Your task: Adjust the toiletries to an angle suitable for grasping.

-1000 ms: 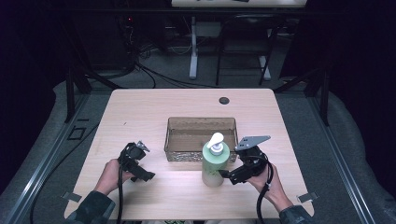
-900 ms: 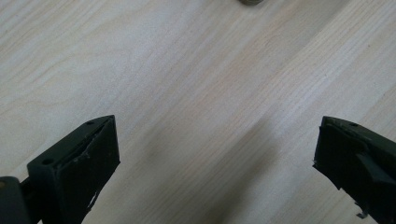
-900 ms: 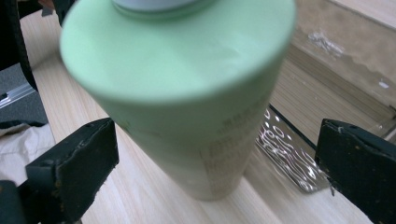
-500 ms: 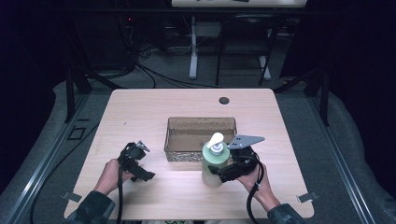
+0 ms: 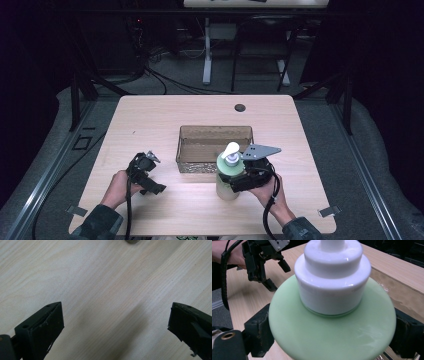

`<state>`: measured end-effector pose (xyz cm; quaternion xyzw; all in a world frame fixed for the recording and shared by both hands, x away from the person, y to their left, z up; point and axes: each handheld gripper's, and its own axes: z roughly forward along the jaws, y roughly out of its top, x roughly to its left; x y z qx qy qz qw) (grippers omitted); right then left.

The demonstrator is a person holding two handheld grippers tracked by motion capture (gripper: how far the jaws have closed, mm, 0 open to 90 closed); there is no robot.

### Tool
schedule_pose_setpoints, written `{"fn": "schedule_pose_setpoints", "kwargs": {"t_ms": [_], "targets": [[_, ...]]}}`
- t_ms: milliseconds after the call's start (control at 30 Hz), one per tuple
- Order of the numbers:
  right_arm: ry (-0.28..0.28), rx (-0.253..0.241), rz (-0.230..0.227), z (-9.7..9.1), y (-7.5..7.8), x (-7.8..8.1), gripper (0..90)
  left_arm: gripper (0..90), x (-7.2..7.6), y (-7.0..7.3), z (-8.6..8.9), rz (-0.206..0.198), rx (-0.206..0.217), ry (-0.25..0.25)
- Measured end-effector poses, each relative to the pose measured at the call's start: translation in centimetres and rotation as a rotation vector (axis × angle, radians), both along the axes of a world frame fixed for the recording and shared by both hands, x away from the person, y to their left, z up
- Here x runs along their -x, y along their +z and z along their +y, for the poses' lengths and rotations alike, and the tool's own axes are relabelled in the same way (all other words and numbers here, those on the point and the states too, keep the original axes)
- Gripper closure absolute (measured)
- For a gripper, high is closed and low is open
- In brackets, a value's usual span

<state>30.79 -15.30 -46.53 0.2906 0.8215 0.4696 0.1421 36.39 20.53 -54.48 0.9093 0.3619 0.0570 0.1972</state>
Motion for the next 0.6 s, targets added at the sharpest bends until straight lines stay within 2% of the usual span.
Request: {"fn": "schedule_pose_setpoints", "kwargs": {"t_ms": [300,600], "targets": [[-0.024,0.024,-0.007,-0.01,0.22,0.23,11.6,0.0,0.00,0.01,0.05,-0.001,0.001,0.002],[-0.094,0.035,0.001,-0.66,0.35,0.31,11.7,0.0,0.02,0.08,0.08,-0.003,-0.003,0.002]]}}
